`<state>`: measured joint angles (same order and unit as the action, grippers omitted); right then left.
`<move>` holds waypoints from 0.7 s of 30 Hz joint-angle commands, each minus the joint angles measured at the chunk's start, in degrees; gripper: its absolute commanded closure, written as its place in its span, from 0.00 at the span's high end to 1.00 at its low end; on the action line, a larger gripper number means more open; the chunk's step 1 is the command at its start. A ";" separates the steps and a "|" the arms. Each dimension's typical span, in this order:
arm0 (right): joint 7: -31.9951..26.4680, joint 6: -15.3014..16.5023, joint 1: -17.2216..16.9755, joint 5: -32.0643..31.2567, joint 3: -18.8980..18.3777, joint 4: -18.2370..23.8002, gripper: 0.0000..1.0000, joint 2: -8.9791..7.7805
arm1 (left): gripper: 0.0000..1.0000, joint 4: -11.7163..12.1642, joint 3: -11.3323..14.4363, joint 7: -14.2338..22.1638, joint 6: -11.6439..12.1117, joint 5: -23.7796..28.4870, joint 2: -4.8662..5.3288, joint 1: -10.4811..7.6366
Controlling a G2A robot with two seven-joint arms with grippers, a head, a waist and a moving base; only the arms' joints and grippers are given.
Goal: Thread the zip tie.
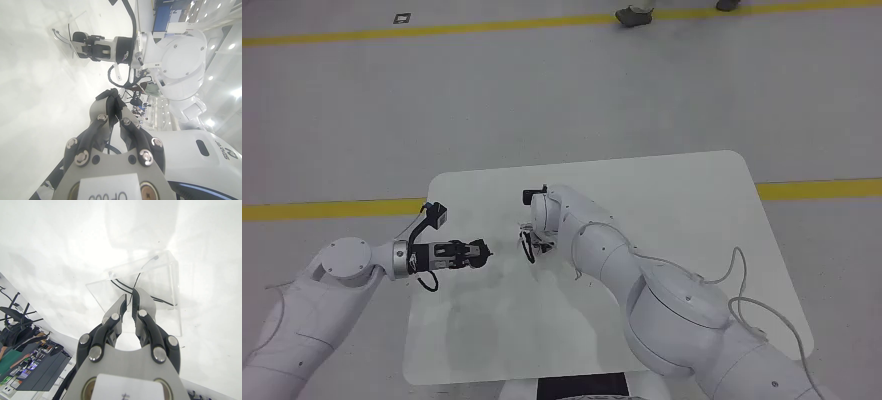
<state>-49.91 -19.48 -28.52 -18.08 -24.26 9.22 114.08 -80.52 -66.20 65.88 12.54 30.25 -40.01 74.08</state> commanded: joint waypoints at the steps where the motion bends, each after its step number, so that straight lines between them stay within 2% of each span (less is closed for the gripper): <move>1: -0.04 0.00 -0.04 -0.25 -0.14 -0.02 0.05 0.01 | 0.00 0.00 0.00 0.00 0.00 0.00 0.00 0.00; 5: -0.08 0.00 -0.11 -0.65 -0.61 -0.28 0.00 0.04 | 0.00 0.00 0.00 0.00 0.00 0.00 0.00 0.00; 21: -0.37 0.00 0.99 -1.72 -2.83 -1.34 0.00 0.22 | 0.00 0.00 0.00 0.00 0.00 0.00 0.00 0.00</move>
<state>-50.44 -19.48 -27.43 -19.76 -26.97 8.00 114.31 -80.52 -66.20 65.88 12.54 30.25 -40.01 74.08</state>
